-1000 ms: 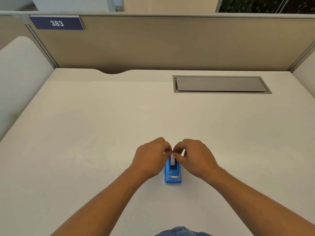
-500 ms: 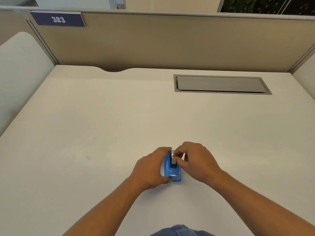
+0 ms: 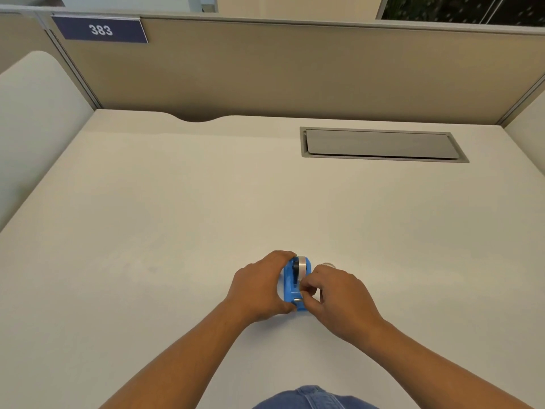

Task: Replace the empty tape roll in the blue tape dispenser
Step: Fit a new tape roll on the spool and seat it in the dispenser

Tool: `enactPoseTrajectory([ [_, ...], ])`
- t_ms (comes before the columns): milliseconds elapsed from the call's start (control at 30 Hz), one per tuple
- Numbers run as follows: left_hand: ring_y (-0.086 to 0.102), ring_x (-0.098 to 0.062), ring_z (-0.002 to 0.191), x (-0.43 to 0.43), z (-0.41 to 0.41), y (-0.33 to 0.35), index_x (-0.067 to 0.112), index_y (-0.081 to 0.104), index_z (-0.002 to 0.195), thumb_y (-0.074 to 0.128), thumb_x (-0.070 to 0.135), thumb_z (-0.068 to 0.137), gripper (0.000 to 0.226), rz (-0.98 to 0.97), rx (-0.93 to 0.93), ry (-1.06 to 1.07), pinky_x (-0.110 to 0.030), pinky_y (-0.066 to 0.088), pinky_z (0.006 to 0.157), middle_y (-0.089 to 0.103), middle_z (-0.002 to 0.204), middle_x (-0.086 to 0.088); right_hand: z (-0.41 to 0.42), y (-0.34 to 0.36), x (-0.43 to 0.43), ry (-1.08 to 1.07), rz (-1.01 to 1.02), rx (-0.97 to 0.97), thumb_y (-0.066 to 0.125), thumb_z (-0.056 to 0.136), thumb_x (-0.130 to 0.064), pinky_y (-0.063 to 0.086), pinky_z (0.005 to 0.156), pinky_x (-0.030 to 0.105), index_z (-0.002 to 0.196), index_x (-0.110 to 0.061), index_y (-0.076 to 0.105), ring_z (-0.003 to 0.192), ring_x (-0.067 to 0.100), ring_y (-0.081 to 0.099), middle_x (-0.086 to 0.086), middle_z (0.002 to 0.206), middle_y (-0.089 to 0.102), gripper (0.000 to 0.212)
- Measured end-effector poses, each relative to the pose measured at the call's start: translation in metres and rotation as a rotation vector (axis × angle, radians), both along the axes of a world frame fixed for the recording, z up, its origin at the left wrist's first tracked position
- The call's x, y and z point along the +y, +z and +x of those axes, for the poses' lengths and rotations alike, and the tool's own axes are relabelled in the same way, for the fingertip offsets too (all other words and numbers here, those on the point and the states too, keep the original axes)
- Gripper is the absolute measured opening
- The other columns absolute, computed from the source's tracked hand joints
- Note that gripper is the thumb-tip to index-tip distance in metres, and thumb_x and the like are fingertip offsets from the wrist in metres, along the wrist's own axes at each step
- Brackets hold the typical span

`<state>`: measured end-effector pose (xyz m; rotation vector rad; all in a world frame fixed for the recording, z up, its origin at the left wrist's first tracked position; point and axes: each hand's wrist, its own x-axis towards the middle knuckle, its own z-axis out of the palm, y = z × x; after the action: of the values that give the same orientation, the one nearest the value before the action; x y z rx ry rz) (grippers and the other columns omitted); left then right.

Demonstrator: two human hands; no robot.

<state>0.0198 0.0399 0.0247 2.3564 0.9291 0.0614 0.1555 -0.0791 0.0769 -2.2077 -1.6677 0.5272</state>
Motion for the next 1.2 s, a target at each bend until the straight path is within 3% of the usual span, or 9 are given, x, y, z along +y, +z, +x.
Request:
enactPoseTrajectory([
  [200, 0.065, -0.007, 0.1, -0.001, -0.001, 0.001, 0.05, 0.03, 0.129, 0.075, 0.066, 0.05, 0.093, -0.004, -0.008, 0.0, -0.021, 0.04, 0.074, 0.056, 0.131, 0.024, -0.006, -0.002, -0.008, 0.004, 0.078, -0.024, 0.062, 0.087, -0.032, 0.028, 0.056, 0.009, 0.089, -0.029, 0.071, 0.058, 0.006, 0.045, -0.011, 0.081, 0.064, 0.009],
  [333, 0.064, -0.007, 0.103, 0.0, -0.002, 0.001, 0.048, 0.03, 0.131, 0.076, 0.065, 0.05, 0.095, 0.001, -0.017, -0.001, -0.022, 0.043, 0.077, 0.055, 0.133, 0.024, -0.012, -0.006, -0.016, 0.042, 0.097, -0.057, 0.064, 0.087, -0.032, 0.038, 0.057, 0.012, 0.088, -0.03, 0.071, 0.061, 0.004, 0.047, -0.012, 0.081, 0.066, 0.008],
  [467, 0.063, -0.006, 0.103, -0.002, -0.002, -0.001, 0.048, 0.028, 0.132, 0.077, 0.061, 0.05, 0.096, 0.009, -0.022, -0.002, -0.023, 0.045, 0.079, 0.054, 0.134, 0.022, -0.02, -0.011, -0.028, 0.08, 0.115, -0.079, 0.074, 0.079, -0.027, 0.031, 0.056, 0.005, 0.083, -0.028, 0.072, 0.059, 0.0, 0.048, -0.012, 0.074, 0.067, 0.004],
  [567, 0.063, -0.006, 0.103, -0.002, -0.003, -0.003, 0.047, 0.029, 0.133, 0.077, 0.06, 0.051, 0.096, 0.016, -0.02, -0.004, -0.021, 0.043, 0.077, 0.054, 0.134, 0.021, -0.025, -0.019, -0.038, 0.116, 0.103, -0.104, 0.078, 0.076, -0.027, 0.038, 0.053, 0.011, 0.082, -0.029, 0.073, 0.058, 0.004, 0.058, -0.012, 0.073, 0.068, 0.008],
  [767, 0.062, -0.004, 0.104, -0.002, -0.003, -0.005, 0.049, 0.026, 0.134, 0.076, 0.064, 0.052, 0.097, 0.007, -0.005, 0.001, -0.022, 0.044, 0.08, 0.053, 0.137, 0.023, -0.02, -0.032, -0.041, 0.134, 0.157, -0.159, 0.082, 0.071, -0.023, 0.041, 0.044, 0.019, 0.074, -0.023, 0.072, 0.052, 0.01, 0.057, -0.007, 0.065, 0.066, 0.01],
  [1200, 0.058, -0.004, 0.113, 0.0, -0.008, 0.001, 0.048, 0.021, 0.139, 0.071, 0.075, 0.052, 0.103, -0.032, -0.005, -0.056, -0.026, 0.046, 0.088, 0.046, 0.143, 0.024, -0.014, -0.057, -0.034, 0.192, 0.251, -0.311, 0.082, 0.066, -0.018, 0.03, 0.043, 0.021, 0.07, -0.018, 0.066, 0.045, 0.015, 0.052, -0.002, 0.06, 0.062, 0.017],
])
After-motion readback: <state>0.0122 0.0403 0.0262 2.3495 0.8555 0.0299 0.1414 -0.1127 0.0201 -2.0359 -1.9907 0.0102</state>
